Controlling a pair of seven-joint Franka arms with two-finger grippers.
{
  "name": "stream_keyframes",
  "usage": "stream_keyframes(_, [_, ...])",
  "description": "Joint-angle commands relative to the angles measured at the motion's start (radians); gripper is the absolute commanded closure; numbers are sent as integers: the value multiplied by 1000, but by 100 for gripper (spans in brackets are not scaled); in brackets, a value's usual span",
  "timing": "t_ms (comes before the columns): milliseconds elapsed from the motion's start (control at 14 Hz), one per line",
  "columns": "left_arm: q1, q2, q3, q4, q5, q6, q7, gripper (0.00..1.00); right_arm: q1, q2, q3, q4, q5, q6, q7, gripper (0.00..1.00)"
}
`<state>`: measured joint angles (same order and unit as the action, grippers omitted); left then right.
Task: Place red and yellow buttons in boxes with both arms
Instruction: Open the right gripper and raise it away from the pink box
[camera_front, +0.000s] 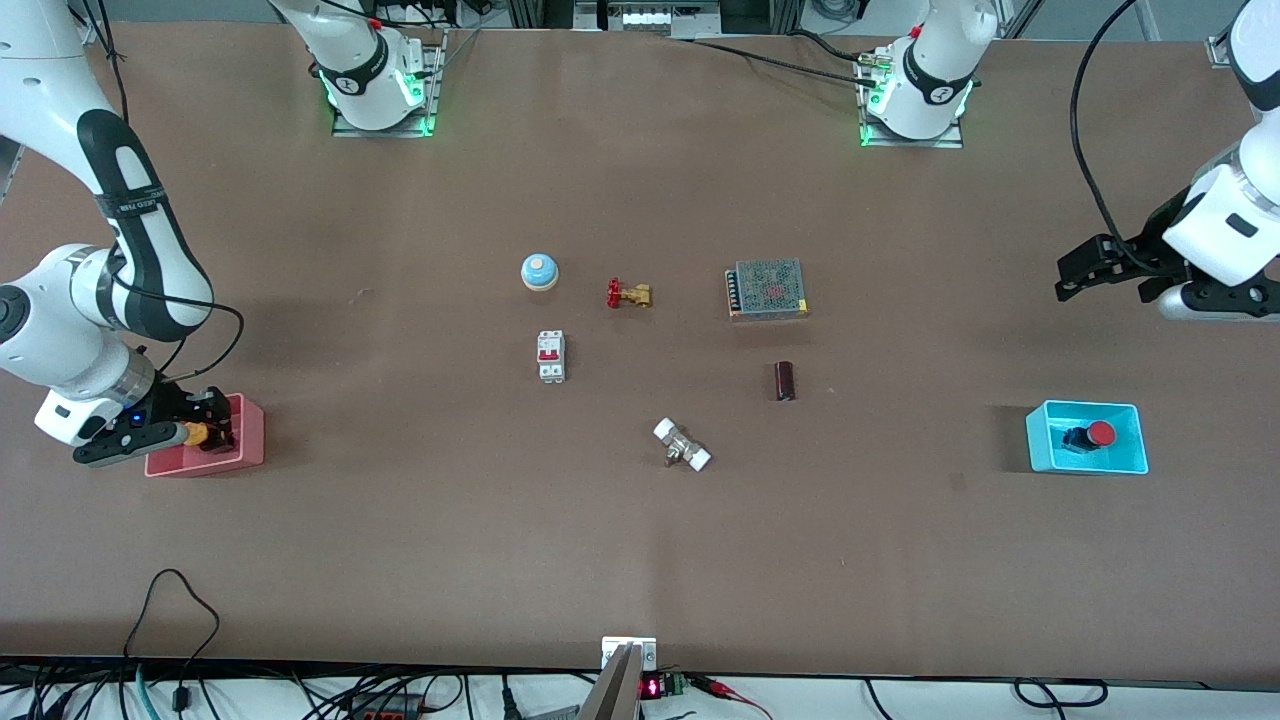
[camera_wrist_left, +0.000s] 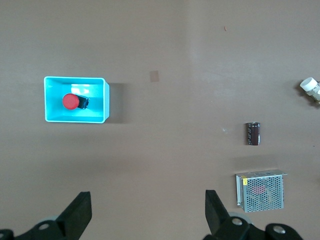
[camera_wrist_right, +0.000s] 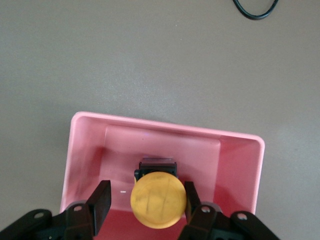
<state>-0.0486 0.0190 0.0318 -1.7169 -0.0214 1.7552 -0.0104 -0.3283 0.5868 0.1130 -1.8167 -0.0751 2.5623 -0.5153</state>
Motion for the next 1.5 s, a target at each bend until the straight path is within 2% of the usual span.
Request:
stream_keyframes(0, [-14,-11,0,-3,3,1,18,0,2,-19,7,13,20,-11,-14,0])
stream_keyframes(429, [-16,-11,-4,0,3,-13,9,0,52,-260,13,14,21,-325,-8,0])
stream_keyframes(571, [-16,-10,-4,2,3,-10,7,0,102,-356,13,14,44,-461,113,0])
stream_keyframes(857, [-16,-10,-18,2,3,-10,6,0,224,-518,11,48,31,-716,363,0])
stream_keyframes(1143, [-16,-11,-23,2,3,-11,4,0,294,-480,-10,305,29,-1002,512,0])
stream_keyframes(1357, [-16,-11,-26,2,3,-11,4,0,382,-473,-91,320,34,-1030,540,0])
stream_keyframes(1429, [-16,-11,-27,2,3,-11,4,0,388,-464,-99,323,37,-1030,544,0])
